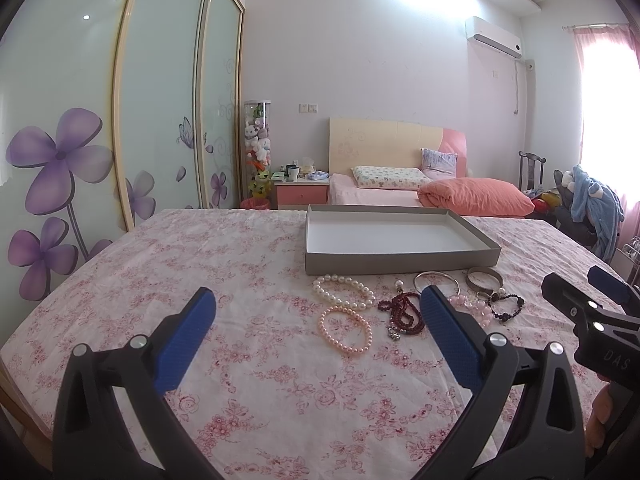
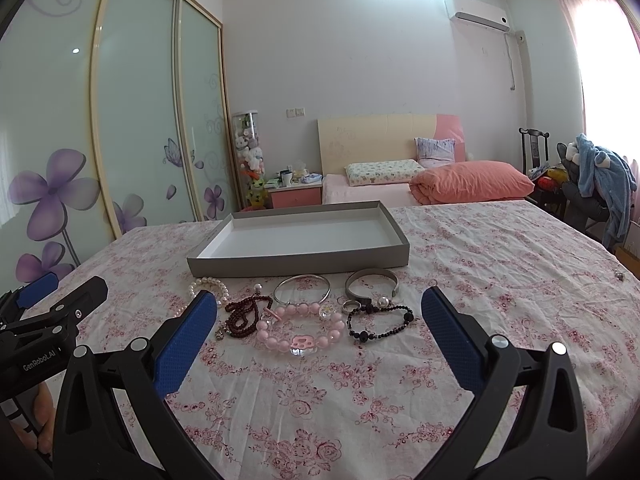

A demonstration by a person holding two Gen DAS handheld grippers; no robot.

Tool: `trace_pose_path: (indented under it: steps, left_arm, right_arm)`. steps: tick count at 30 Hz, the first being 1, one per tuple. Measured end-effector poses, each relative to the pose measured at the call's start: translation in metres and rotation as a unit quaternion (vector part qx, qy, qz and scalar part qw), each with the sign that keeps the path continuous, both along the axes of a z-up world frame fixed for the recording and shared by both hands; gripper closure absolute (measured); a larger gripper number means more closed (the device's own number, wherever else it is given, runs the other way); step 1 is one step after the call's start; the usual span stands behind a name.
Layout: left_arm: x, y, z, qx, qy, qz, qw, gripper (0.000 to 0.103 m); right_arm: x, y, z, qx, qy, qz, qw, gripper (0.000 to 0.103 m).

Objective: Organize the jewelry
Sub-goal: 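Grasp the black beaded bracelet with the right tool while the left tool grasps the pink pearl bracelet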

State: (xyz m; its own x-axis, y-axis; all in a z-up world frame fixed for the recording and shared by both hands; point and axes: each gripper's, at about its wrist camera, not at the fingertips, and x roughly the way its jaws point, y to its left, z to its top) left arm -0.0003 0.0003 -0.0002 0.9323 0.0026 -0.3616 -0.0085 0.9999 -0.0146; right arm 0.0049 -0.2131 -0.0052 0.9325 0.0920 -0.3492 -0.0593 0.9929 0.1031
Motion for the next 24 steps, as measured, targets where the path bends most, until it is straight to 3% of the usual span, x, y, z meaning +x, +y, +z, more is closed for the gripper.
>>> trace_pose_path:
  steps: [8,17,24]
  left_arm:
    - [0.006,-0.001,-0.011,0.002,0.014,0.005,0.9999,0.004]
    - [0.026,0.008,-0.013,0.021,0.065,0.018,0.9975,0.004]
    - [0.057,0.019,-0.012,0.031,0.121,0.021,0.9919,0.004]
  right_arm:
    - [0.01,-0.001,0.0,0.005,0.018,0.001,1.0,0.002]
    - [0.042,-0.014,-0.005,0.018,0.09,0.003,0.996,0.003]
    - [0.088,-0.028,-0.015,0.001,0.176,0.002,0.984,0.032]
